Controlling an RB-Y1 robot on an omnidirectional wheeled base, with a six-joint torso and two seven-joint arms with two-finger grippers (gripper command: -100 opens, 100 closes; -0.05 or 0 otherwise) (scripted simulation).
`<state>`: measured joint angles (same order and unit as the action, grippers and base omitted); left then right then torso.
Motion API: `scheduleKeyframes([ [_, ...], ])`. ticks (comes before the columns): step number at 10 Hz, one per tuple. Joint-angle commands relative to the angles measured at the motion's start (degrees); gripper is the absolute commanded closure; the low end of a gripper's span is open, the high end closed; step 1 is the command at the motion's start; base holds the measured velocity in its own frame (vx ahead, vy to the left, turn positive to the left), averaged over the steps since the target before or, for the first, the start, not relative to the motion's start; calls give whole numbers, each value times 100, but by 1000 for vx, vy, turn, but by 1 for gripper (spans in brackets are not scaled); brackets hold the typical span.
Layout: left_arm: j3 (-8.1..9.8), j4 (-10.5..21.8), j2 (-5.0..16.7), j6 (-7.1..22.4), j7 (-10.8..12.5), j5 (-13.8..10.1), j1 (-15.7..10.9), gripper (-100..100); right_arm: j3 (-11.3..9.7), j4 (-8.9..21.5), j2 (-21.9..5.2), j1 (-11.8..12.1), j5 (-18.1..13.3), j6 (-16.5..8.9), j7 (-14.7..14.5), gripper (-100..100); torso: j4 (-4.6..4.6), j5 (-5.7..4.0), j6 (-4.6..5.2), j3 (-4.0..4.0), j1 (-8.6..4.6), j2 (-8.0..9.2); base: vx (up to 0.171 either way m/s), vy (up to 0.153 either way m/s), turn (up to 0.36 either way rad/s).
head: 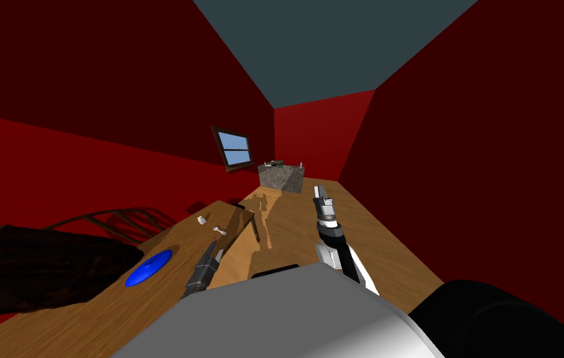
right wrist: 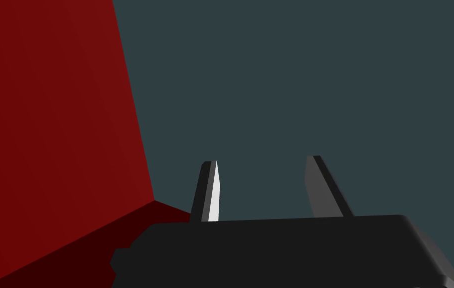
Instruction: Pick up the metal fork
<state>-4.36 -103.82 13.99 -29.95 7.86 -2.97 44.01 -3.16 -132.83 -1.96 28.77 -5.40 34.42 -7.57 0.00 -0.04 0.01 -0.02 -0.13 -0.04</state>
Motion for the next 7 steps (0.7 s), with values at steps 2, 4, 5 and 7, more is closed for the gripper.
scheduleKeyframes([
  [2, 7, 332, 87, -86, 56, -25, 45, -100, 0, 0, 0, 0, 0, 0, 0, 0, 0, -1, -1, -2, -1, -3, 23, -37, -14],
  [4, -40, 562, 206, -146, 114, -43, 185, -100, 0, 0, 0, 0, 0, 0, 0, 0, -1, -1, 0, -4, -3, -7, 46, -56, -55],
  [5, -40, 683, 206, -146, 114, -43, 185, -100, 0, 0, 0, 1, 0, 0, 0, 0, -2, -1, -1, -6, -5, -10, 21, -31, 2],
  [7, -93, 1046, 332, -205, 171, -61, 317, -100, 0, 0, 0, 0, 0, 0, 0, 0, -1, -1, 0, -4, -3, -7, 42, -51, -60],
])
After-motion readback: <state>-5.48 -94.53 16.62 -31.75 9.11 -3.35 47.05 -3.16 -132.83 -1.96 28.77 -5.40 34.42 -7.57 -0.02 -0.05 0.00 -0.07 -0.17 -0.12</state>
